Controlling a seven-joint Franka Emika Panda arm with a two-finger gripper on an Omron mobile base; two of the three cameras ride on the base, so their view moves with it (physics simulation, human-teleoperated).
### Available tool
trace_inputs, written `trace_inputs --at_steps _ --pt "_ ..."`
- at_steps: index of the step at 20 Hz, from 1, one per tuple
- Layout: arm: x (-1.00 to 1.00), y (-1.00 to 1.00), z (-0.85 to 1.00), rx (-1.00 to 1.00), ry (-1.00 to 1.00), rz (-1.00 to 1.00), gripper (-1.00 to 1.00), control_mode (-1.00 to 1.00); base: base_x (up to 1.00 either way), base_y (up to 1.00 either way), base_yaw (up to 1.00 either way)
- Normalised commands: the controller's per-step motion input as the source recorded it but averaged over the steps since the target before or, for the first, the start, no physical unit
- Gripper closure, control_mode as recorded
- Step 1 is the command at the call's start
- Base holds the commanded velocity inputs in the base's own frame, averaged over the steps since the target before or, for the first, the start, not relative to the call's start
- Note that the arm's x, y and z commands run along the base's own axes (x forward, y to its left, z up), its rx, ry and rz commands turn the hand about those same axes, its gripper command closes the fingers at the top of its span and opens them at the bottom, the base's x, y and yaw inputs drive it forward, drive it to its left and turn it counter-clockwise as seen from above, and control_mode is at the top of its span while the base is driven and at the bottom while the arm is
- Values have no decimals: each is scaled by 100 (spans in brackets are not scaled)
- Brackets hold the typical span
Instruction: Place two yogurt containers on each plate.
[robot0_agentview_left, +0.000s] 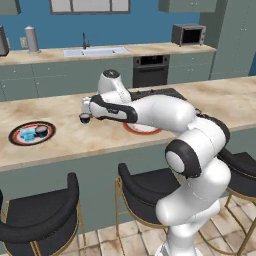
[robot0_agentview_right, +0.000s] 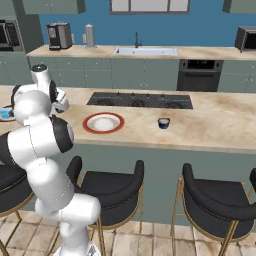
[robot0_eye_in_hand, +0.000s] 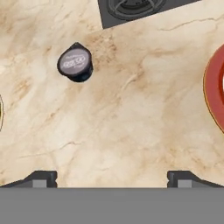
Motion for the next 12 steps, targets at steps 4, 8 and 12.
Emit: trace_inputs --at_steps 4,8,12 --pt "48 44 -21 -1 16 0 -100 -100 0 0 0" --pt "30 60 -6 -8 5 -5 -100 -100 0 0 0" --pt "28 33 -12 -8 1 -6 -100 -100 0 0 0"
